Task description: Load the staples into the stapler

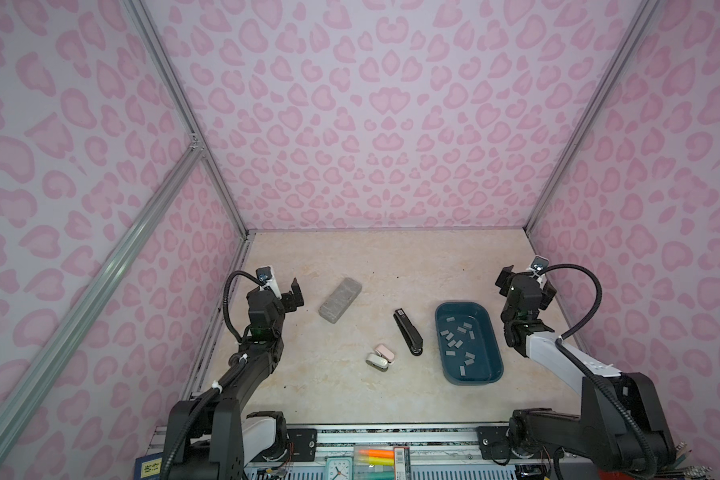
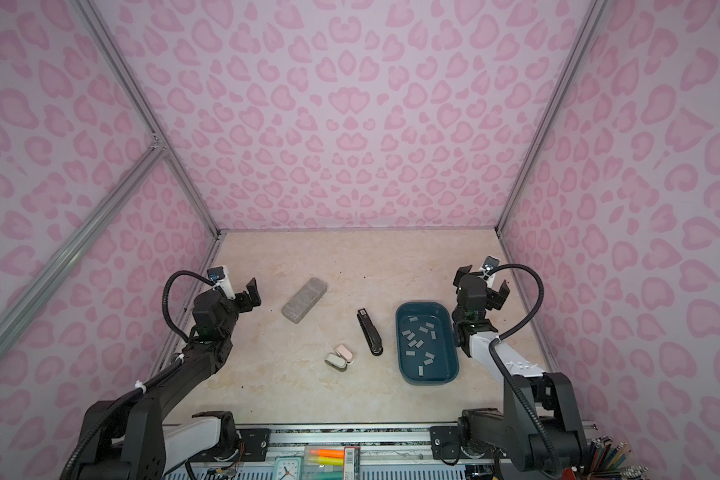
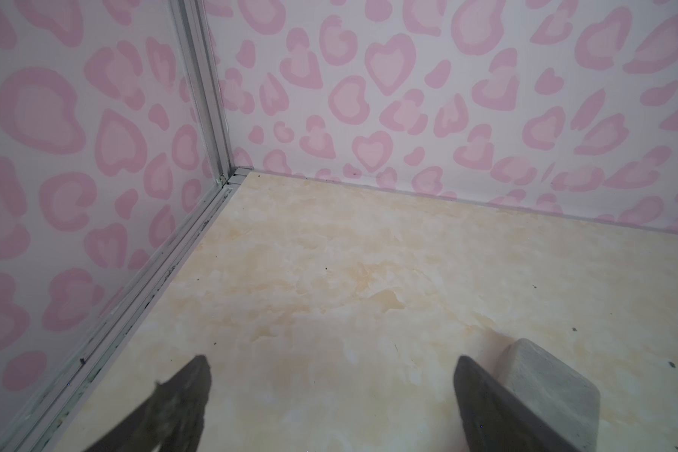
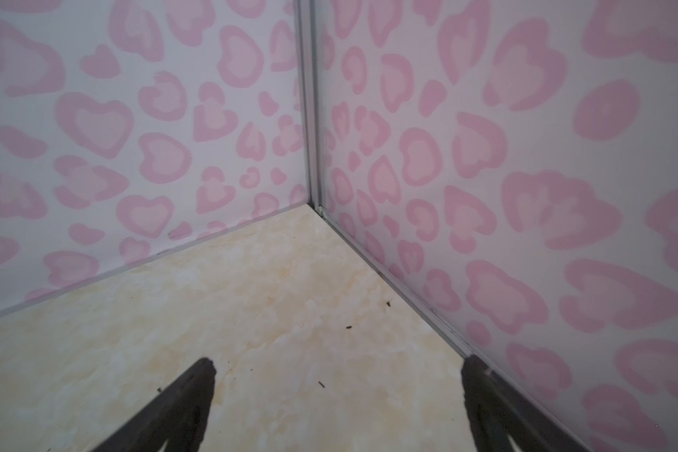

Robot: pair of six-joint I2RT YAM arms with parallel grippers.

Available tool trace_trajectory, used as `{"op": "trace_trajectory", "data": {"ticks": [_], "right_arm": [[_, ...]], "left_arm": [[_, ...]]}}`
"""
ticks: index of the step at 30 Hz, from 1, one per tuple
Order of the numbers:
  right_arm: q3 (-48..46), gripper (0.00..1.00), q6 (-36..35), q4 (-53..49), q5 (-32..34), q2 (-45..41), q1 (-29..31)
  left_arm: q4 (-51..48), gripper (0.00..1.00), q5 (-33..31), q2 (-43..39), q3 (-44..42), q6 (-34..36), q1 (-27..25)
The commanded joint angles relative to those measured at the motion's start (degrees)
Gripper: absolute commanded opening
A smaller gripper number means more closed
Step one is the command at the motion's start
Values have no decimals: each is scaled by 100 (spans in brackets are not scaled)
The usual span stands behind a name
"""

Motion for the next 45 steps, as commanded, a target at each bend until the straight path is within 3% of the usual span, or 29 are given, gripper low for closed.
{"op": "trace_trajectory", "data": {"ticks": [1,4,5,9,12,15,18,22,24,26,30,36,37,40,42,45], "right_arm": [[305,98,1397,-2194,301,-331,-80],[156,98,924,-1850,-1452,-548,-194],[18,98,795,-1564,-1685,-587,-120],[69,98,628,-1606,-1217,-986,565],[4,98,422,-1539,-1080,-1303,1136],[86,98,240,-1518,-1223,-1402,1744],[746,95,418,-2186,-1354,-1325,2408],[1372,92,535,-2781,-1772,-1130,3299],[1527,92,699,-3034,-1630,-1021,3590],[1416,91,749,-2859,-1899,-922,3637],[1158,88,719,-2479,-1652,-668,3696],[1065,83,515,-2490,-1099,-484,3741],[1042,83,456,-2412,-1062,-471,3739],[1059,82,388,-2383,-968,-415,3735],[1064,82,365,-2454,-873,-397,3738],[1000,82,375,-2507,-586,-413,3721]], "left_arm": [[-1174,98,45,-615,149,-319,-6],[-1652,98,-38,-1281,118,-511,-7],[-1871,98,85,-1455,80,-406,-5],[-1770,98,749,-2095,-350,-77,0],[-1406,98,379,-2193,-590,-316,2],[-1515,98,111,-1925,-428,-575,13],[-1569,98,643,-1732,-314,-504,1],[-1397,98,624,-2031,-530,-527,-2],[-1340,98,612,-2232,-624,-573,-6],[-1323,98,503,-2412,-698,-642,-7],[-1108,98,-434,-2706,-987,-1013,17],[-768,97,-316,-2462,-920,-1277,19],[-760,99,-205,-2299,-817,-1284,19],[-665,85,872,-1694,-552,-963,12],[-651,82,1419,-1301,-368,-923,-7],[-656,81,1774,-942,-174,-915,-136]]}}
